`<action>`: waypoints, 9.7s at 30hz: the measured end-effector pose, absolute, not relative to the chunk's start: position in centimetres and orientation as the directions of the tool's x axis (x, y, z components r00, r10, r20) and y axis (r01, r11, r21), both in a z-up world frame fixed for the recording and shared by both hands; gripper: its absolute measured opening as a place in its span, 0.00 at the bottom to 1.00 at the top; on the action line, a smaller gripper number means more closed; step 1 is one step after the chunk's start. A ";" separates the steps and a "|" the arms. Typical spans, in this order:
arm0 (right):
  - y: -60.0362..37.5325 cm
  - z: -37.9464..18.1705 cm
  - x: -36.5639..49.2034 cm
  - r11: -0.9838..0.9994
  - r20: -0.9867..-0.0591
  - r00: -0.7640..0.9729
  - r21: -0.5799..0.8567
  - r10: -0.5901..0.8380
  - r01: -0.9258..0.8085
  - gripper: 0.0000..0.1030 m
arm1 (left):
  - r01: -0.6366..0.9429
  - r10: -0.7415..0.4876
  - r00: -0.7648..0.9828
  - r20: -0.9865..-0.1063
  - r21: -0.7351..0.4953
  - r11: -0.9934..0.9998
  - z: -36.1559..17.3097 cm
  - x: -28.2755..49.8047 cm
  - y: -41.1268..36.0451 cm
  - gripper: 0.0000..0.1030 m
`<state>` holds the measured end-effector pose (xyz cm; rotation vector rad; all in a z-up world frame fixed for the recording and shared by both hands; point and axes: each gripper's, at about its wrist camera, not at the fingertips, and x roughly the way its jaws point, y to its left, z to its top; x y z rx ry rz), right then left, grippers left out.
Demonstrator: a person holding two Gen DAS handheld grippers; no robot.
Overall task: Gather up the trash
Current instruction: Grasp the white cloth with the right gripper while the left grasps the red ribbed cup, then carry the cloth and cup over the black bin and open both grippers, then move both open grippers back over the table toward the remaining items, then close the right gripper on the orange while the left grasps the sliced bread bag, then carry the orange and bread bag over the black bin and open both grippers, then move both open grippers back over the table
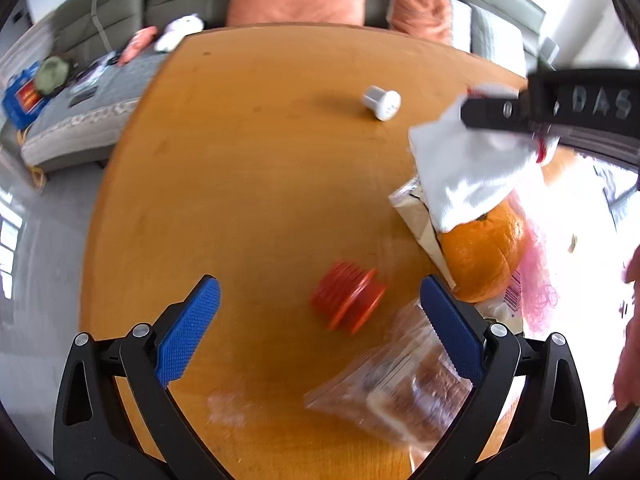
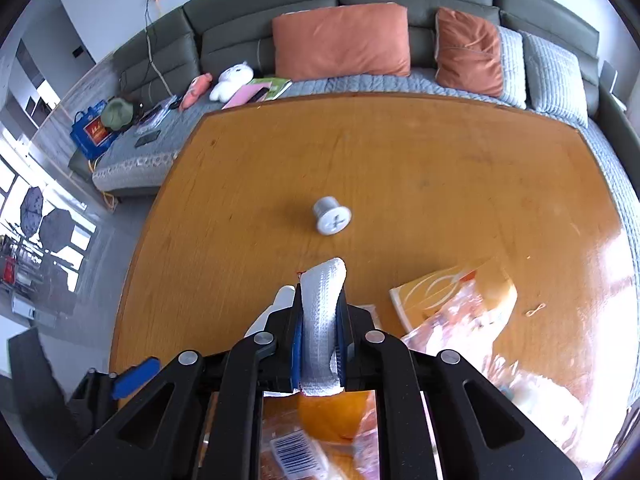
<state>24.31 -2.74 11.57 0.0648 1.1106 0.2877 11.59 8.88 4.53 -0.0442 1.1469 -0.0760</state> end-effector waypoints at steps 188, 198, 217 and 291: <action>-4.2 7.6 21.8 0.925 -0.955 0.280 -0.012 0.102 -0.379 0.62 | -0.247 -0.077 0.354 -0.932 -0.173 0.953 2.8 6.2 6.2 0.72; -6.3 5.0 22.3 0.951 -0.969 0.249 -0.081 -0.005 -0.297 0.52 | -0.282 -0.084 0.405 -0.911 -0.211 0.936 4.2 3.6 8.4 0.72; 1.5 12.4 18.3 0.916 -0.925 0.307 0.091 0.222 -0.390 0.52 | -0.300 -0.080 0.470 -0.879 -0.244 0.922 6.6 1.2 15.0 0.72; 26.8 15.9 8.6 0.687 -0.870 0.212 0.180 0.445 -0.704 0.66 | -0.626 0.202 0.433 -0.878 -0.132 0.769 8.1 -9.4 36.7 0.94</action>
